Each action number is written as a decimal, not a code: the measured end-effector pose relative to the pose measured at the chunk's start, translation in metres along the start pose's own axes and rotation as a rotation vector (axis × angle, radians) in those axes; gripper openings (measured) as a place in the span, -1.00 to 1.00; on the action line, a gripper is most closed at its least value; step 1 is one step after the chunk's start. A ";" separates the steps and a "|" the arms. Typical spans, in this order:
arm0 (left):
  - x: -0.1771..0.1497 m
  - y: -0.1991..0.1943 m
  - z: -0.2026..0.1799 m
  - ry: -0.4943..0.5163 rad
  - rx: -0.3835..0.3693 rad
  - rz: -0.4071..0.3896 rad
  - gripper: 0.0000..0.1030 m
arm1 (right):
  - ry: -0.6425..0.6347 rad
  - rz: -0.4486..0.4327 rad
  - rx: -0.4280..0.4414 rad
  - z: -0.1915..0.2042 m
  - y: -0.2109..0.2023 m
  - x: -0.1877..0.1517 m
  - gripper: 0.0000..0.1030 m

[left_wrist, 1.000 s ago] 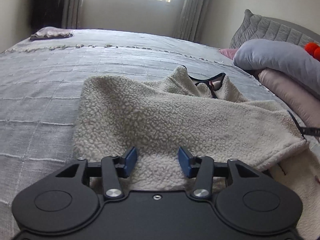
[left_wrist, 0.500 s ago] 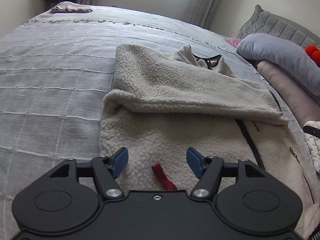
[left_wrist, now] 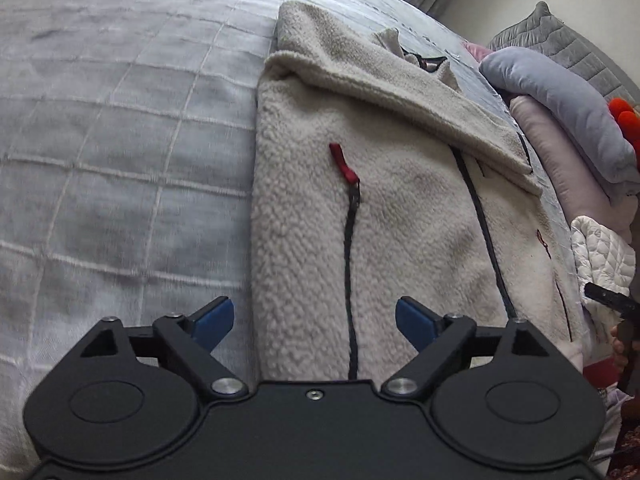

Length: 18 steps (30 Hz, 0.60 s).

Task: Fold large clothes
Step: 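Move both grippers to the jacket hem and close them on the fleece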

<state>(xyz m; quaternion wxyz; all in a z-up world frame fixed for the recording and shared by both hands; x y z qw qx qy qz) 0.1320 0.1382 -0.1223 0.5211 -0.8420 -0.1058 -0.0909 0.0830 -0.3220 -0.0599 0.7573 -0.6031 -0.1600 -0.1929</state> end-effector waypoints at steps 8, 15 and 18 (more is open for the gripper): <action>-0.043 0.006 -0.005 -0.059 -0.174 0.072 0.70 | 0.164 0.106 0.159 -0.021 0.010 -0.054 0.89; -0.069 0.008 -0.015 -0.075 -0.336 0.098 0.65 | 0.160 0.110 0.279 -0.003 0.011 -0.083 0.81; -0.075 0.007 -0.019 -0.103 -0.409 0.106 0.35 | 0.169 0.108 0.344 0.006 0.009 -0.090 0.65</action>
Point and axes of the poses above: each gripper's, at about its wrist camera, not at the fingertips, and y roughly the way its jaws point, z to its left, x to its top, the point moved 10 cm from there along y, roughly the way its jaws point, and after that the axes turned 12 degrees about z, right-handed, at the moved point
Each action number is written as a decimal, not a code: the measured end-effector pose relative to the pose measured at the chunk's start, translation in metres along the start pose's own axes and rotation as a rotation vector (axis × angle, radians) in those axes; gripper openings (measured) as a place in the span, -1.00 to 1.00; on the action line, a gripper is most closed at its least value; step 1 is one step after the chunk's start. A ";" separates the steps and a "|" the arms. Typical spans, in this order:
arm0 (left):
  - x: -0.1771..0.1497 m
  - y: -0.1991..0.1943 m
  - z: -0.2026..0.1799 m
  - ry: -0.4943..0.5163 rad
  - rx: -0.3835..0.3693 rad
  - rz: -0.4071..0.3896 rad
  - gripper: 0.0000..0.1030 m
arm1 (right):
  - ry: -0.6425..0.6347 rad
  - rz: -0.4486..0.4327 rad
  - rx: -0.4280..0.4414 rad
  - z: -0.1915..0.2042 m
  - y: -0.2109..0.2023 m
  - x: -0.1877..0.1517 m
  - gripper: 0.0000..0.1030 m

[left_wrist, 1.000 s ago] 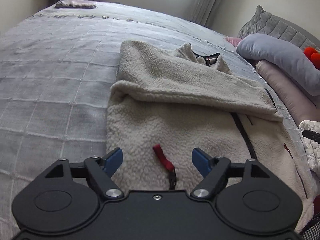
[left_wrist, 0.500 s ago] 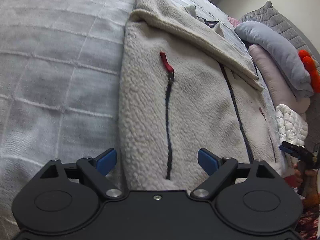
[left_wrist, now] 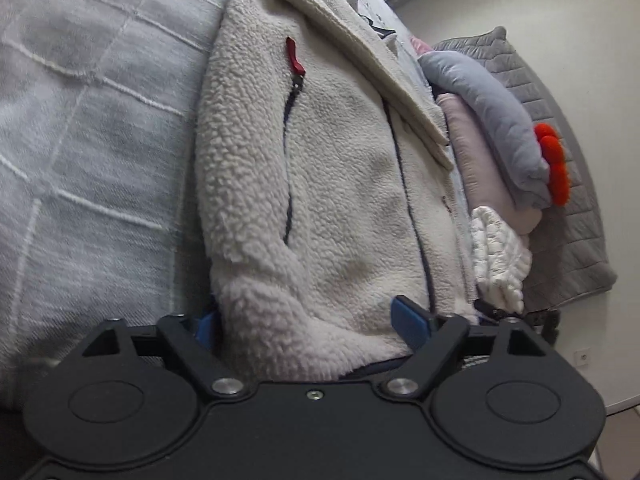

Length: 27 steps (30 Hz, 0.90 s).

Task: Fold large clothes
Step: 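Move both grippers to the jacket hem and close them on the fleece, then lift the hem with both grippers and fold it up toward the collar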

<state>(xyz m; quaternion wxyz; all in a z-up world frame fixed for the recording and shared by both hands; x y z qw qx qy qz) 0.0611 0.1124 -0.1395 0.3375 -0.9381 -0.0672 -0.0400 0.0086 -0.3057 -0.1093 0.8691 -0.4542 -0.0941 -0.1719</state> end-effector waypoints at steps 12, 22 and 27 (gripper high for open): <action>0.002 -0.014 -0.021 0.058 0.055 -0.119 -0.50 | -0.011 -0.099 0.033 0.022 -0.022 0.002 -0.61; 0.088 -0.059 -0.098 0.235 0.131 -0.318 -0.53 | -0.137 -0.278 -0.006 0.077 -0.065 0.081 -0.62; 0.167 -0.067 -0.136 0.308 0.224 -0.417 -0.53 | -0.171 -0.353 -0.079 0.096 -0.069 0.155 -0.62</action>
Point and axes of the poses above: each gripper's, at about its wrist camera, not at the fingertips, and y roughly the way its jaws point, z to its left, x to its top, the point moved 10 cm from there along y, roughly the way its jaws point, and after that the axes turned 12 degrees about z, right-handed, at the moved point
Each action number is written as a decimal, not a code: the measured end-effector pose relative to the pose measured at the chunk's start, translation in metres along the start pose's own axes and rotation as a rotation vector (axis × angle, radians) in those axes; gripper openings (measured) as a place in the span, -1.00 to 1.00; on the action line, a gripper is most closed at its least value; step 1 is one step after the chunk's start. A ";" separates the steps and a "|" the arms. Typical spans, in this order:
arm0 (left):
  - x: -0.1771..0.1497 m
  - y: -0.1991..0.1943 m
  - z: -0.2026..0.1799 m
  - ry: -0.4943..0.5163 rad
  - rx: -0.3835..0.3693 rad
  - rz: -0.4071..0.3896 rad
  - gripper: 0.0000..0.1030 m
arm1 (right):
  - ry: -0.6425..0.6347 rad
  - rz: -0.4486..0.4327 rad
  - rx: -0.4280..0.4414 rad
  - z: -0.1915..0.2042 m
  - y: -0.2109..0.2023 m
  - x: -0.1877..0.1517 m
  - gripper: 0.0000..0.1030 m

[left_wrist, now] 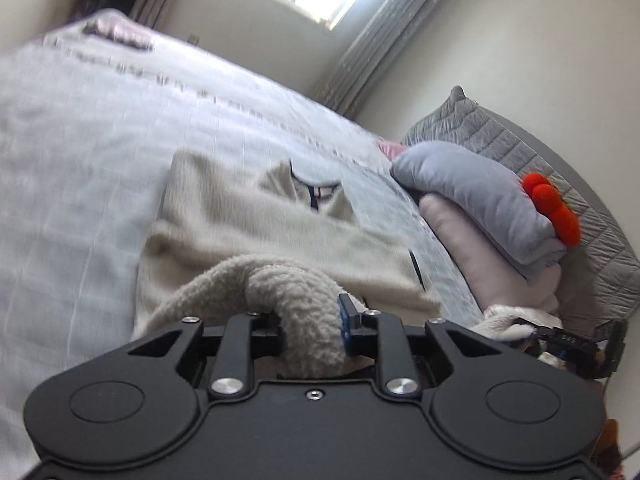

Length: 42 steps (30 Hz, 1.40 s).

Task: Fold large clothes
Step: 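Lift the hem with both grippers and fold it up toward the collar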

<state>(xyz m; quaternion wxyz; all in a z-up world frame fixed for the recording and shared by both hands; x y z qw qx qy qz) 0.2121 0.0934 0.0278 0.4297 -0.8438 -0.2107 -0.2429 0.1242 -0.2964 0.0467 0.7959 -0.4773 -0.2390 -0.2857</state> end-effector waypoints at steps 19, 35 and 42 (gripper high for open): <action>0.158 0.247 0.125 -0.105 0.107 0.097 -0.28 | 0.318 0.115 -0.077 -0.132 0.251 0.142 -0.48; 0.173 0.139 0.177 -0.148 0.222 0.072 0.92 | 0.189 0.085 -0.147 -0.144 0.171 0.171 0.99; 0.169 0.188 0.122 0.140 0.329 0.047 0.86 | -0.085 0.046 -0.331 -0.100 0.211 0.170 0.77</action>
Point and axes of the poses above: each gripper's, at about its wrist camera, not at the fingertips, and y roughly the way its jaws point, z to its left, x to its top, the point moved 10 cm from there along y, roughly the way its jaws point, and after that the axes turned 12 degrees about z, right-handed, at the moved point
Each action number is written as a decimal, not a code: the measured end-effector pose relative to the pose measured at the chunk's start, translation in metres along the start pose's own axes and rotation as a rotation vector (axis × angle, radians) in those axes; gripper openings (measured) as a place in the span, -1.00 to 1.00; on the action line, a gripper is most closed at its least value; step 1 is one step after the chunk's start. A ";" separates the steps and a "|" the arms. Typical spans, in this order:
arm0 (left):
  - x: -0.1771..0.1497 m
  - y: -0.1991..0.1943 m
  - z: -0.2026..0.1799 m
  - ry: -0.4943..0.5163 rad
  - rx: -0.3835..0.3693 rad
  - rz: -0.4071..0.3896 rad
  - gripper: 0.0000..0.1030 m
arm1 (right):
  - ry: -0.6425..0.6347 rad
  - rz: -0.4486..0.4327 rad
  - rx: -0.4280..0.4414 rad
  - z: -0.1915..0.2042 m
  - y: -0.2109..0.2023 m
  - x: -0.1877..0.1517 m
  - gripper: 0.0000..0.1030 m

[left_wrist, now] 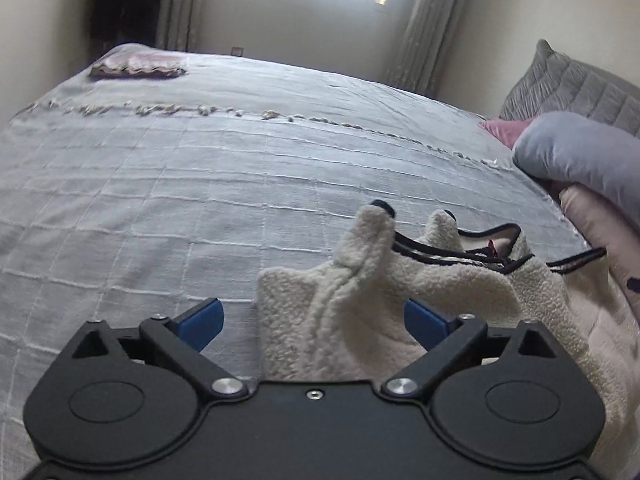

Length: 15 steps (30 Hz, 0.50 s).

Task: Fold large clothes
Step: 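Lift the hem with both grippers and fold it up toward the collar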

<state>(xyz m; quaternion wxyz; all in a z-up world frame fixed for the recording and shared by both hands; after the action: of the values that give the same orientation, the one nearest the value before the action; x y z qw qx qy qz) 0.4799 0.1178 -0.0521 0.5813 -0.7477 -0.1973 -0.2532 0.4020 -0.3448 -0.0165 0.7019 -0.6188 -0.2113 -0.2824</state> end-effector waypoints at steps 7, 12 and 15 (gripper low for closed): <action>0.015 0.060 -0.024 0.102 0.197 0.022 -0.65 | -0.091 0.001 -0.146 0.027 0.071 0.011 -0.60; 0.046 0.009 -0.025 0.009 0.223 -0.252 -0.76 | -0.026 -0.162 -0.259 0.015 0.045 0.033 -0.80; 0.068 0.005 -0.031 0.051 0.279 -0.349 -0.76 | -0.028 -0.241 -0.304 0.014 0.033 0.059 -0.80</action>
<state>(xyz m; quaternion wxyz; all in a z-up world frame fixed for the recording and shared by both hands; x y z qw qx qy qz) 0.5323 0.0860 -0.0088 0.6312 -0.6079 -0.3422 -0.3391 0.4681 -0.3367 -0.0010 0.5587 -0.6916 -0.2485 -0.3845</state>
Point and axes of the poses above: each gripper's, at about its wrist camera, not at the fingertips, and y roughly the way its jaws point, z to its left, x to its top, the point moved 10 cm from there along y, roughly the way its jaws point, and after that the axes turned 12 degrees about z, right-handed, at the moved point
